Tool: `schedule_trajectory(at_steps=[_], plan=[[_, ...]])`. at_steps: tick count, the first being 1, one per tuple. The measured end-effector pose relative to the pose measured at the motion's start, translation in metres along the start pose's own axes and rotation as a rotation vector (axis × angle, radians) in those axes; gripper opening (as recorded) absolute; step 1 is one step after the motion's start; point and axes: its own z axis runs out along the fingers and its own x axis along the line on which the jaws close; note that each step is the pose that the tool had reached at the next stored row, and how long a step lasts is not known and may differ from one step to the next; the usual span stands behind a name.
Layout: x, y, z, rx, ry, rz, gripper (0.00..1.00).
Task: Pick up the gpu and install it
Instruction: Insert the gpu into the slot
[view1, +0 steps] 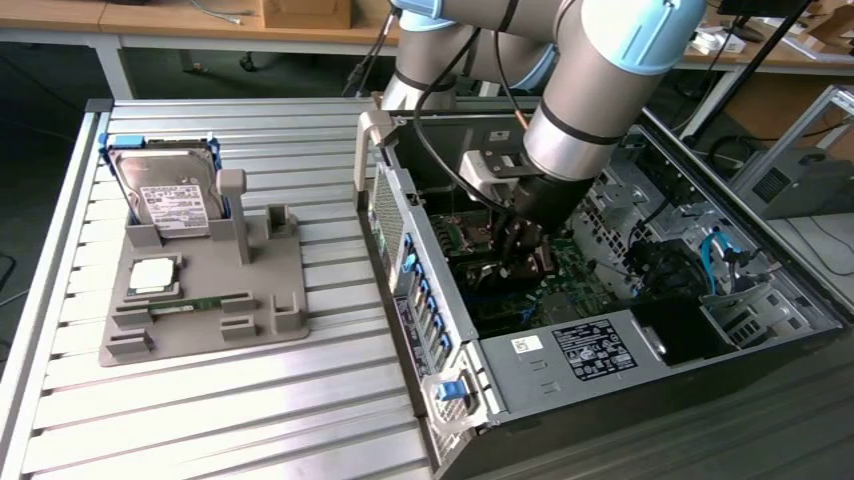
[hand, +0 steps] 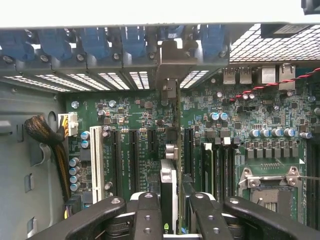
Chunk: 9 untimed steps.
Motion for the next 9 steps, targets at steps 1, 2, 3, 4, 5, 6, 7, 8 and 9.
schedule_trajectory(at_steps=[1, 2, 3, 4, 5, 6, 7, 8, 9], plan=[[0.0000, 0.0000, 0.0001, 0.0000, 0.0000, 0.000, 0.27], [0.0000, 0.0000, 0.0002, 0.0000, 0.0000, 0.000, 0.27], [0.0000, 0.0000, 0.0002, 0.0000, 0.0000, 0.000, 0.27], [0.0000, 0.0000, 0.0002, 0.0000, 0.0001, 0.000, 0.27], [0.0000, 0.0000, 0.0003, 0.0001, 0.0004, 0.000, 0.27], [0.0000, 0.0000, 0.0004, 0.0002, 0.0013, 0.001, 0.27], [0.0000, 0.0000, 0.0004, 0.0003, 0.0032, 0.003, 0.27], [0.0000, 0.0000, 0.0003, 0.0004, 0.0072, 0.004, 0.27], [0.0000, 0.0001, 0.0002, 0.0005, 0.0130, 0.005, 0.27]])
